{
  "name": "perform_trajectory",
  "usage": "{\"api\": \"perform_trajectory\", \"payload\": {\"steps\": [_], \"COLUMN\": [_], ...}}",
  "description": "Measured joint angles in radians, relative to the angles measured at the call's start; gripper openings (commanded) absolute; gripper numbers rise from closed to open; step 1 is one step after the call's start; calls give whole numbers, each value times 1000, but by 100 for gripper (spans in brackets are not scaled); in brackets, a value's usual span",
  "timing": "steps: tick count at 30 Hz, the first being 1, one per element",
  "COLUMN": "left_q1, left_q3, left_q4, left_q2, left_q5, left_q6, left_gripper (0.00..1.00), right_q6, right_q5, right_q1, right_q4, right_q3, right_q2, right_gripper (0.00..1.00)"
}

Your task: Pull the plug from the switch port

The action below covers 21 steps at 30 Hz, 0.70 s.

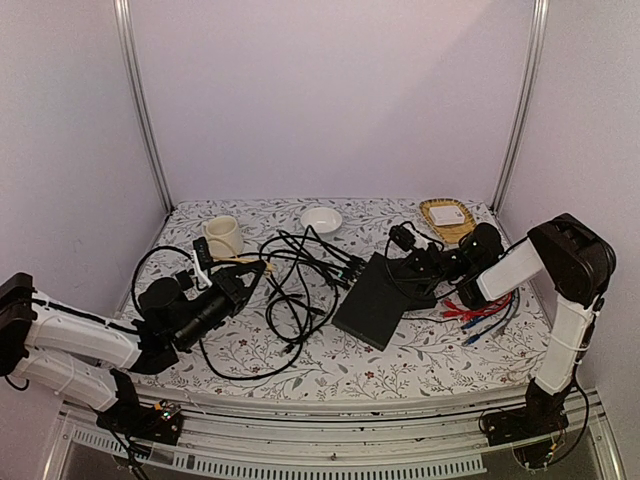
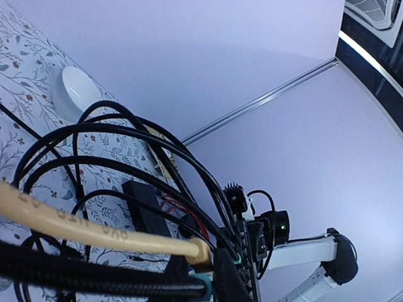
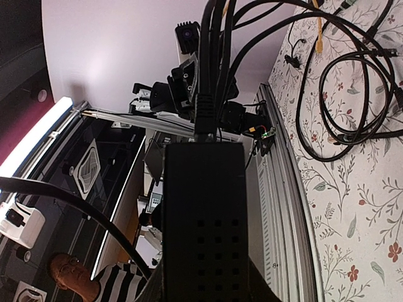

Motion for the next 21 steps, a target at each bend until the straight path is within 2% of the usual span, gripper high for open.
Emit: {"api": "perform_trajectory", "payload": {"steps": [13,21], "left_q1": [-9,-11], "left_q3": [-32,-107], "left_q4": [-70,-208], "left_q2": [-82,-256], "left_q5": [2,-68], "left_q6": [-6,-50], "left_gripper": [0,0], "right_q6": [0,-28], "right_q5": [1,20], "right_q1": [0,0], "right_q4": [0,-21], "right_q3": [0,0], "right_q2": [-1,-2], "right_gripper": [2,2]}}
